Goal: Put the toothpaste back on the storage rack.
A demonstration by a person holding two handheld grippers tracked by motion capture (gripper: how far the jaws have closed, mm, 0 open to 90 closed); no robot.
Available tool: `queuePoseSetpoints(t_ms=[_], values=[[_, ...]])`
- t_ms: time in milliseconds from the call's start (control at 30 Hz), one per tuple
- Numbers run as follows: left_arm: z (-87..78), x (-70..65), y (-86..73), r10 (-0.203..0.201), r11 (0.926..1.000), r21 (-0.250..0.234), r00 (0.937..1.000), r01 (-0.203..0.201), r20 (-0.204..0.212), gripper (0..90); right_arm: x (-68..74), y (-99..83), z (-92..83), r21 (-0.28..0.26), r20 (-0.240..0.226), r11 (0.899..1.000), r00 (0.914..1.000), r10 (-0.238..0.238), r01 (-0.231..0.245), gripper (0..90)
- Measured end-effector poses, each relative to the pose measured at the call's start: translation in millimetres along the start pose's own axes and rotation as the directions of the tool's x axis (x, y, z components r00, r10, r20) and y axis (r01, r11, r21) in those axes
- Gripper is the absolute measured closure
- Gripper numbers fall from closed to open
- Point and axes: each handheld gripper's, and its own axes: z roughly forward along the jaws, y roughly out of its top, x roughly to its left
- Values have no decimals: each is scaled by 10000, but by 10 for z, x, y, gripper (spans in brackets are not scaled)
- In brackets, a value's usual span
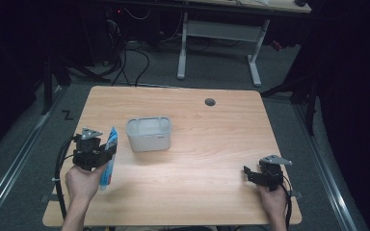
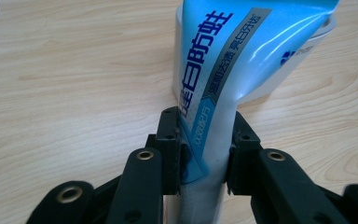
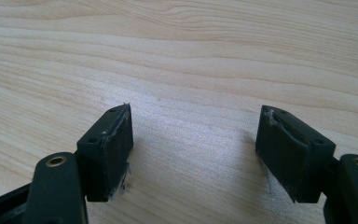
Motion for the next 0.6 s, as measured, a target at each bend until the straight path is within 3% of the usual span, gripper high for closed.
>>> queuePoseSetpoints(t_ms=[200, 467, 600], values=[[16, -65, 102, 555, 9984, -77, 9978, -552, 375, 715, -1, 0, 0, 0, -6, 10000, 10000, 1, -1, 274], [-26, -165, 259, 953, 9948, -450, 9901, -911, 1027, 714, -2, -1, 0, 0, -23, 10000, 10000, -21, 21, 274], [-43, -195, 370, 924, 9943, -655, 9875, -846, 1277, 715, -2, 0, 0, -5, -19, 10000, 10000, -26, 26, 274]])
